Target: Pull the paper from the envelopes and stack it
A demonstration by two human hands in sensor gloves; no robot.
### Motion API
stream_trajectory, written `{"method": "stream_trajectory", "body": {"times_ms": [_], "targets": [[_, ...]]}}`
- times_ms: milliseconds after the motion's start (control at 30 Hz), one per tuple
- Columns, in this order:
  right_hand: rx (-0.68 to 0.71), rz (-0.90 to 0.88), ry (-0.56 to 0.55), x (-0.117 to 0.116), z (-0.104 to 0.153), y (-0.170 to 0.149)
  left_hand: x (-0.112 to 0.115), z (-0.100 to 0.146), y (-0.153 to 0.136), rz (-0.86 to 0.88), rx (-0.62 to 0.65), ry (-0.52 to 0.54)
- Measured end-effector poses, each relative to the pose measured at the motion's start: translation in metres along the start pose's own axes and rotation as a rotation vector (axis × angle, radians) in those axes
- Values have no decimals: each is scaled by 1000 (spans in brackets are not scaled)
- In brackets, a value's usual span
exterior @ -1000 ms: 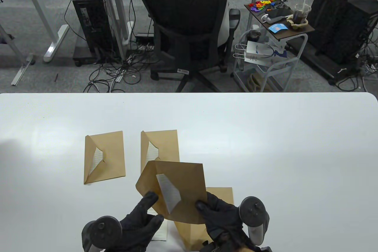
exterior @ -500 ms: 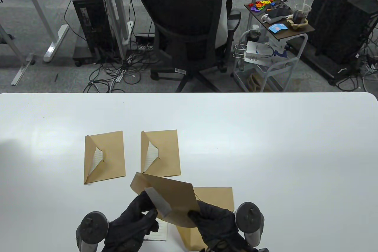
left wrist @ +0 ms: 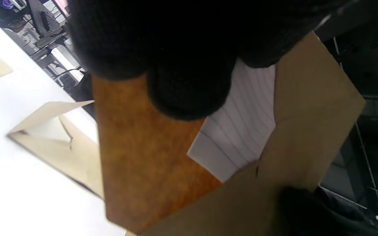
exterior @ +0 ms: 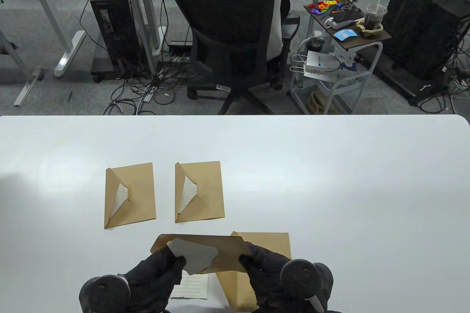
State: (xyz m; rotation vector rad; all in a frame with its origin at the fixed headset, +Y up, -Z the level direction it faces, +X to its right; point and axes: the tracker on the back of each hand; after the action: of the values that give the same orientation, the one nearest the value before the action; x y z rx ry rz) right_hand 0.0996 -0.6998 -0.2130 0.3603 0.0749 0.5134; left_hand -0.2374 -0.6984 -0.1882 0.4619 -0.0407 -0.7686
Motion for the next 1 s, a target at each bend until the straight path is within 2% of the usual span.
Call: {"method": "stream_trajectory", "body": {"times_ms": [167, 233, 333, 433, 500, 600, 767, 1000], "targets": [[-121, -234, -54, 28, -6, -13, -29, 0, -23, 197, -100, 84], [-169, -306, -88, 40, -7, -21, -33, -3, -36, 290, -170, 35], [-216, -382, -139, 57, -8, -30, -28, -8, -58, 380, -289, -106], [-236, -393, -143, 66, -9, -32, -11, -14, -78, 288, -381, -267], [-246, -393, -141, 68, -8, -31, 1, -18, -89, 205, -436, -319], [-250, -392, -114, 69, -8, -31, 22, -20, -104, 145, -508, -457], [-294, -387, -99, 74, -6, -33, 40, -18, -105, 164, -583, -533], [-346, -444, -93, 79, -7, -39, 54, -19, -97, 17, -574, -598]]}}
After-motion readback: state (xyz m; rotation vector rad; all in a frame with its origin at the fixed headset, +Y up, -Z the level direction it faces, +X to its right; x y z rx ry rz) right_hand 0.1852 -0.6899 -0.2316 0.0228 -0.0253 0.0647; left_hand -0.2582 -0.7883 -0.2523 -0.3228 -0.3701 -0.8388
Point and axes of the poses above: the tracker on the back of each hand, its own y axis roughly to the thumb side, its own z axis roughly from the fingertips to the wrist, x = y × z, and after that the axes turned 9 degrees about -z, right-handed
